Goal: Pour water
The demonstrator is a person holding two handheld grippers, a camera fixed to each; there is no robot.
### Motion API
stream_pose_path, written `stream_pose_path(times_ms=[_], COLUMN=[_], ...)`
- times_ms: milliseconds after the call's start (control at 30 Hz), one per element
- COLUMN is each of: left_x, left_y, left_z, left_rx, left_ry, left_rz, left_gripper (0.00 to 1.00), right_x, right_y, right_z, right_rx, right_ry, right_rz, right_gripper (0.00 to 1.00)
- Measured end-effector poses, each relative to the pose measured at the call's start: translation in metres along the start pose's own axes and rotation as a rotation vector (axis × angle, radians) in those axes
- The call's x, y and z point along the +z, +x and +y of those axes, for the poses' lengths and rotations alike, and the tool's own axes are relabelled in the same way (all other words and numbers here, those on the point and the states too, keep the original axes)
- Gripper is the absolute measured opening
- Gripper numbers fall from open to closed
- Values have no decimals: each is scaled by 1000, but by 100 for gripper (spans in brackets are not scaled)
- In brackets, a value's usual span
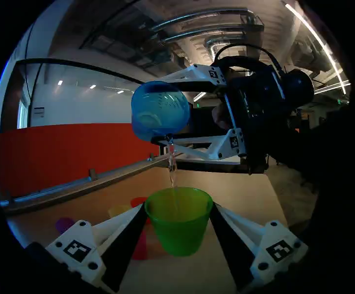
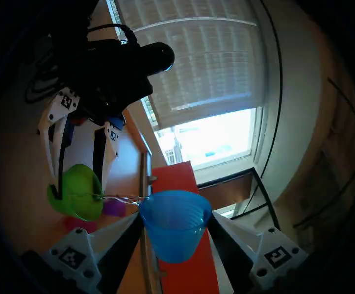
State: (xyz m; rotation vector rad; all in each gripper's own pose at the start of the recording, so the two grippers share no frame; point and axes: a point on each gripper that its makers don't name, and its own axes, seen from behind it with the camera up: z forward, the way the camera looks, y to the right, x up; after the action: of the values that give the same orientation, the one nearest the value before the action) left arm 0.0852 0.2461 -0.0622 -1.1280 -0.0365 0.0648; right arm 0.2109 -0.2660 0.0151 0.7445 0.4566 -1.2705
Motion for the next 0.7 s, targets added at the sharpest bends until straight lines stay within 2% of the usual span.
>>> stream_pose_path(times_ms=[700], left_x=[1], left_y=[1], left_z=[4], left_rx=[4], left_ry=[-3], left_rz=[-3], left_gripper=[88], right_x=[-1], right_y=[3], right_z=[7], right_rx=[-84], right_ry=[-17], right_rz=[-2], right_gripper=[90])
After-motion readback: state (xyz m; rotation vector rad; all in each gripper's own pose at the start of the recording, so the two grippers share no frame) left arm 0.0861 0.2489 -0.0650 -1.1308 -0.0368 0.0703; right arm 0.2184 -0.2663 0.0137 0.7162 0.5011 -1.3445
